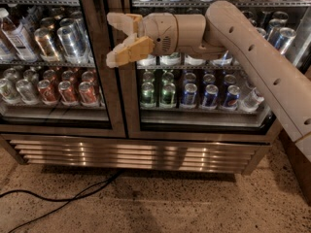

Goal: Open right fridge door

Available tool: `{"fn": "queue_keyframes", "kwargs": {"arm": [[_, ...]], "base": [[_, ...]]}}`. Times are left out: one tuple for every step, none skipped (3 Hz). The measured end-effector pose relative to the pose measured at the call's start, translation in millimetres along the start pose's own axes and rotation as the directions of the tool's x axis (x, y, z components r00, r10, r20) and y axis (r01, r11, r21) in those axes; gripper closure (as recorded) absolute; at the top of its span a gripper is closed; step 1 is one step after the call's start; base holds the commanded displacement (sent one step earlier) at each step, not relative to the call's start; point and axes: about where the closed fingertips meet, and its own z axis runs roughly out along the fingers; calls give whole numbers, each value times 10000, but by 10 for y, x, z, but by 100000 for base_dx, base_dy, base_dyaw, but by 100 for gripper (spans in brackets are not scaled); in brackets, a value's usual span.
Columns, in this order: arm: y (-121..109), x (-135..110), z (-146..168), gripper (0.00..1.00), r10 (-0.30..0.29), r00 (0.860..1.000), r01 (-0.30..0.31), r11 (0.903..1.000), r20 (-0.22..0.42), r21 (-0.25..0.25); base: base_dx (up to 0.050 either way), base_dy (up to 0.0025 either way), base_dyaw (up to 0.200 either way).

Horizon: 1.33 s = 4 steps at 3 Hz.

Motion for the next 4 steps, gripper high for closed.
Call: {"fn": "queue_keyframes", "kwargs": {"arm": [[95, -346, 50, 0, -546, 9985, 546, 9985, -11, -39], [95, -346, 50, 0, -546, 9985, 546, 9985, -11, -40], [95, -347, 51, 0, -546, 9985, 546, 9985, -11, -41], [95, -347, 51, 0, -546, 9985, 546, 9985, -11, -42]], "base": [[0, 0, 0], [0, -1, -19993], [2427, 225, 17220], [3900, 0, 5]]}}
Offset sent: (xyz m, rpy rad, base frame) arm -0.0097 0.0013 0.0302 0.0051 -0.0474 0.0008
